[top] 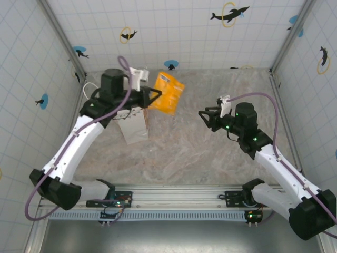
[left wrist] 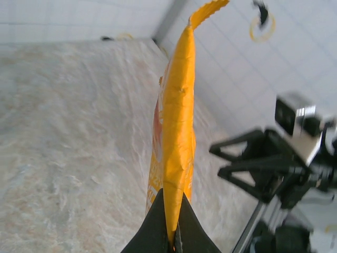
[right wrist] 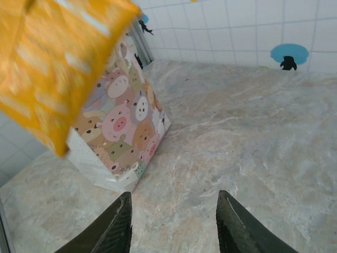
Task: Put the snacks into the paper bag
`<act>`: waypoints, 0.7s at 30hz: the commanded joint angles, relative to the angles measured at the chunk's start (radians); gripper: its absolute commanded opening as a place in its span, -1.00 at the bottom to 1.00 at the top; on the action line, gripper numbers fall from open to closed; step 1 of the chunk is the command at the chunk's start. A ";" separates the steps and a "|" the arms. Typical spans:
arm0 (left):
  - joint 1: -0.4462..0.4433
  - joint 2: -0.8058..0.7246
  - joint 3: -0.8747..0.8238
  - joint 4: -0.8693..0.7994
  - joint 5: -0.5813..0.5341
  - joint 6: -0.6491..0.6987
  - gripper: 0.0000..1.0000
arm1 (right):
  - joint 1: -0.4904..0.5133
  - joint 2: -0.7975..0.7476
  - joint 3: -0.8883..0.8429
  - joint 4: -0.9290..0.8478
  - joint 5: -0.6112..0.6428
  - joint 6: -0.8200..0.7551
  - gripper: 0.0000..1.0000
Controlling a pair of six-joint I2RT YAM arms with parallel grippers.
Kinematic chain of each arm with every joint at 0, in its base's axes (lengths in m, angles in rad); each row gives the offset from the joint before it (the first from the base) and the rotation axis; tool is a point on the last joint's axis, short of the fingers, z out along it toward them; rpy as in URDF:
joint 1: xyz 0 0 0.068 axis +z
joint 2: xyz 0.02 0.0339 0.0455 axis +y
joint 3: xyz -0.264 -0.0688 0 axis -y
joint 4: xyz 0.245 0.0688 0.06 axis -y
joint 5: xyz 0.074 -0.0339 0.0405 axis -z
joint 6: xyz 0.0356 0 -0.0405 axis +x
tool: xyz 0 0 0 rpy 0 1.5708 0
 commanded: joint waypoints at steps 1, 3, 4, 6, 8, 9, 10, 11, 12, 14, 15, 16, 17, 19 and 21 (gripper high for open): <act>0.095 -0.026 0.073 -0.006 -0.047 -0.259 -0.95 | 0.001 0.011 -0.016 0.089 0.040 0.086 -0.11; 0.144 -0.027 0.101 -0.032 -0.047 -0.308 -0.95 | 0.002 0.020 -0.017 0.086 0.034 0.094 -0.11; 0.164 -0.034 0.108 -0.038 -0.055 -0.320 -0.95 | 0.004 0.024 -0.020 0.085 0.033 0.095 -0.11; 0.197 -0.053 0.106 -0.024 -0.077 -0.346 -0.94 | 0.008 0.029 -0.024 0.083 0.034 0.100 -0.12; 0.237 -0.076 0.083 0.016 -0.083 -0.379 -0.94 | 0.011 0.035 -0.030 0.083 0.033 0.109 -0.14; 0.256 -0.087 0.068 0.053 -0.071 -0.401 -0.94 | 0.014 0.036 -0.032 0.083 0.032 0.112 -0.14; 0.281 -0.099 0.041 0.114 -0.049 -0.437 -0.93 | 0.019 0.038 -0.034 0.082 0.030 0.115 -0.14; 0.300 -0.111 0.020 0.162 -0.035 -0.468 -0.94 | 0.022 0.040 -0.034 0.079 0.031 0.116 -0.15; 0.321 -0.122 -0.002 0.220 -0.015 -0.507 -0.94 | 0.025 0.043 -0.036 0.076 0.030 0.116 -0.15; 0.351 -0.137 -0.038 0.322 0.006 -0.569 -0.95 | 0.030 0.043 -0.039 0.070 0.034 0.116 -0.15; 0.362 -0.142 -0.044 0.358 0.009 -0.593 -0.95 | 0.032 0.042 -0.041 0.068 0.037 0.115 -0.15; 0.371 -0.143 -0.040 0.372 0.008 -0.603 -0.95 | 0.033 0.043 -0.044 0.068 0.039 0.116 -0.15; 0.377 -0.141 -0.027 0.353 -0.004 -0.596 -0.95 | 0.035 0.043 -0.045 0.068 0.040 0.115 -0.15; 0.385 -0.122 0.057 0.214 -0.059 -0.527 -0.95 | 0.037 0.043 -0.047 0.067 0.040 0.114 -0.15; 0.387 -0.095 0.149 0.044 -0.135 -0.437 -0.94 | 0.037 0.044 -0.047 0.065 0.039 0.110 -0.15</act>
